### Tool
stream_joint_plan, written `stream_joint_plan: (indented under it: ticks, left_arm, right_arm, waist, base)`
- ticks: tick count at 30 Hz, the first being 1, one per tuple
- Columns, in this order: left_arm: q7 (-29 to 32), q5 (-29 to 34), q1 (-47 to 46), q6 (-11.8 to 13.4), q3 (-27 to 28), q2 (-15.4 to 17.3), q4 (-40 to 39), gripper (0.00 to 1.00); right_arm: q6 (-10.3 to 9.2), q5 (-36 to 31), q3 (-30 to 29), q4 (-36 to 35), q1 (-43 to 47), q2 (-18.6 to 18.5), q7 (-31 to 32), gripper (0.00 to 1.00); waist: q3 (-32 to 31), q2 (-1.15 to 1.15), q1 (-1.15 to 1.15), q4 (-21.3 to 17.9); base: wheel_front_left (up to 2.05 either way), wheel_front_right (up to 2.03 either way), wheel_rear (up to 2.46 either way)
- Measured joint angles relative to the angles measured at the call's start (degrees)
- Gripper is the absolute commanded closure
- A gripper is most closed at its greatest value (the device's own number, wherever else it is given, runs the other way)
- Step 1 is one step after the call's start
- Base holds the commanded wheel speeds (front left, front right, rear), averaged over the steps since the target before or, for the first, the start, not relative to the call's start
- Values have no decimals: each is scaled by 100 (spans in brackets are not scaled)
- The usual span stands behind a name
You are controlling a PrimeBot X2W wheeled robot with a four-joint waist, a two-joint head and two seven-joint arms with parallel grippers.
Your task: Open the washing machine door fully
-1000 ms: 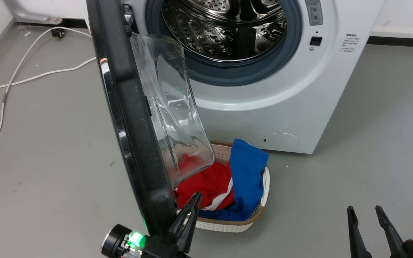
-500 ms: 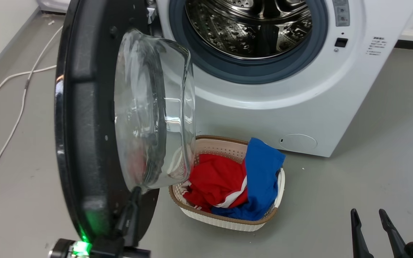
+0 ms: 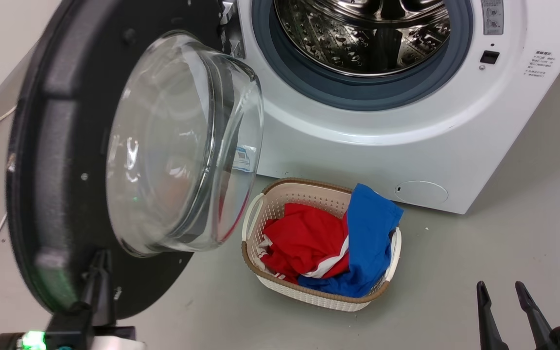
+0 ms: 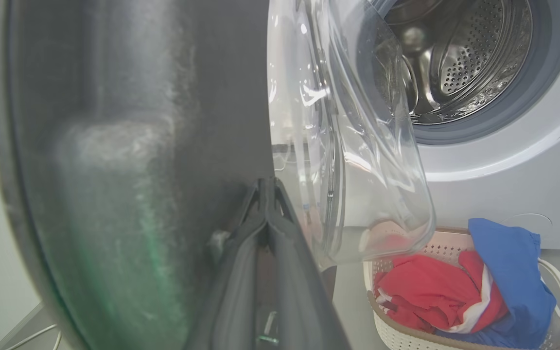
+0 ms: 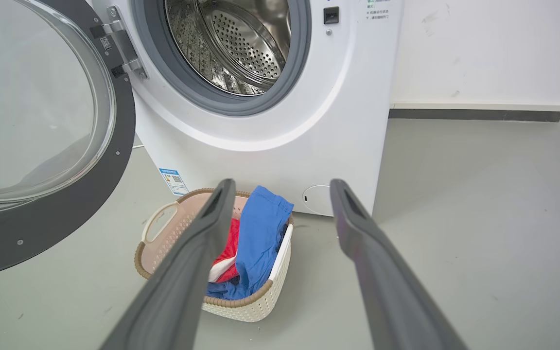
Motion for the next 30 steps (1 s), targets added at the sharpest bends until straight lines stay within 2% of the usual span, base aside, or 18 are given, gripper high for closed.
stream_joint_plan:
  ticks: [16, 22, 29, 30]
  left_arm:
    - [0, -279, -374, 4, 1257, 280, 520, 100]
    - [0, -394, -768, -171, 1722, 590, 1089, 100]
    - [-2, -470, -1139, -287, 1960, 837, 1657, 100]
    - [-3, -531, -1207, -368, 2006, 923, 1803, 100]
  right_arm:
    - [0, -111, -4, -11, -143, 0, 0, 0]
    - [0, -163, -9, 9, -212, 0, 0, 0]
    - [0, -203, 21, 45, -276, 0, 0, 0]
    - [0, -204, 27, 49, -284, 0, 0, 0]
  waist:
    - [283, 0, 0, -160]
    - [372, 0, 0, -248]
    - [382, 0, 0, -338]
    - [385, 0, -1, -354]
  base:
    - [0, 0, 0]
    - [0, 0, 0]
    - [0, 0, 0]
    - [0, 0, 0]
